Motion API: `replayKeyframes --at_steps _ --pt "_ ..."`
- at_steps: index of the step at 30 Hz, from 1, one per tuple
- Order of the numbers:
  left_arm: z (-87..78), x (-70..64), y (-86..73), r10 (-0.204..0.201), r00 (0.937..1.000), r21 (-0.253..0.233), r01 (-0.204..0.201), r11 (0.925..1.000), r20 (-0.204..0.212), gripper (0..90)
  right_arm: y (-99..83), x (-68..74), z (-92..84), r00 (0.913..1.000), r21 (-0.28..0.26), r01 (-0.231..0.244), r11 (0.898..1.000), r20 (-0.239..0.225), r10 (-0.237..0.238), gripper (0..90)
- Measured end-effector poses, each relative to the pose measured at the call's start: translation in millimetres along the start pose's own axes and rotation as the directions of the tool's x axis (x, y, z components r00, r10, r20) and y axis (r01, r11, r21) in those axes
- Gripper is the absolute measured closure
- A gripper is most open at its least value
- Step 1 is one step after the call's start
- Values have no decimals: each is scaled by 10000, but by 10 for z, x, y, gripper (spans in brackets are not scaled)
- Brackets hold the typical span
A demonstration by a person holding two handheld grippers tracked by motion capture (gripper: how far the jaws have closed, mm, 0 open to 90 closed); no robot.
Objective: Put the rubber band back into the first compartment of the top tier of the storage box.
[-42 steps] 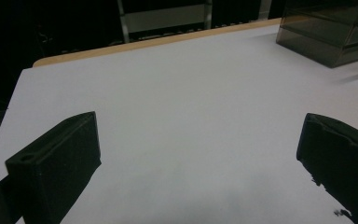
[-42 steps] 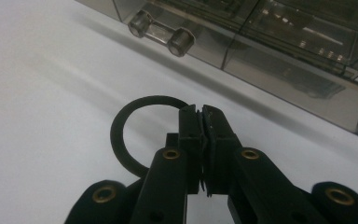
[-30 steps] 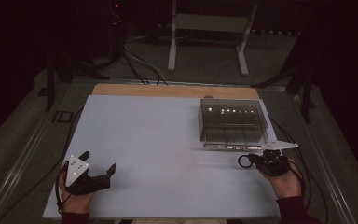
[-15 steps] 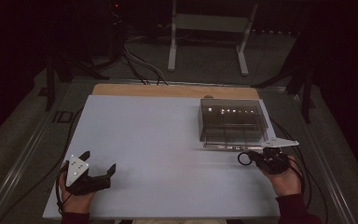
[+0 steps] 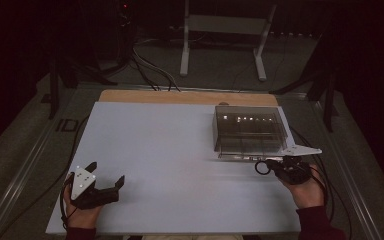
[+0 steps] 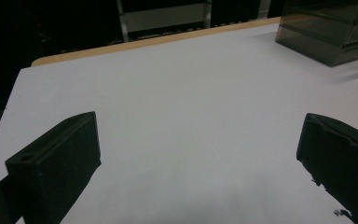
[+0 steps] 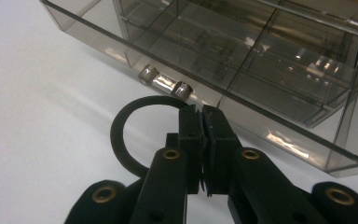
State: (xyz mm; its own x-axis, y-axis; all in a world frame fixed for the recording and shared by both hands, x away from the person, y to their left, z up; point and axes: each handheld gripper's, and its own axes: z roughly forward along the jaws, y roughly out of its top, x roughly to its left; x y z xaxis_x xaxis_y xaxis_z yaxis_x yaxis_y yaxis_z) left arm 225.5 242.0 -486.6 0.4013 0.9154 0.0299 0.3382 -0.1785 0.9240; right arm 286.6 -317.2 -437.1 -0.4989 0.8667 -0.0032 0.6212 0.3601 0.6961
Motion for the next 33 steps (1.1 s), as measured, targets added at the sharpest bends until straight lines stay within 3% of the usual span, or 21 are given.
replayKeyframes --at_steps 33 --pt "-4 -1 0 20 10000 4 -20 10000 -9 5 192 71 24 9999 -376 98 9992 -123 -103 879"
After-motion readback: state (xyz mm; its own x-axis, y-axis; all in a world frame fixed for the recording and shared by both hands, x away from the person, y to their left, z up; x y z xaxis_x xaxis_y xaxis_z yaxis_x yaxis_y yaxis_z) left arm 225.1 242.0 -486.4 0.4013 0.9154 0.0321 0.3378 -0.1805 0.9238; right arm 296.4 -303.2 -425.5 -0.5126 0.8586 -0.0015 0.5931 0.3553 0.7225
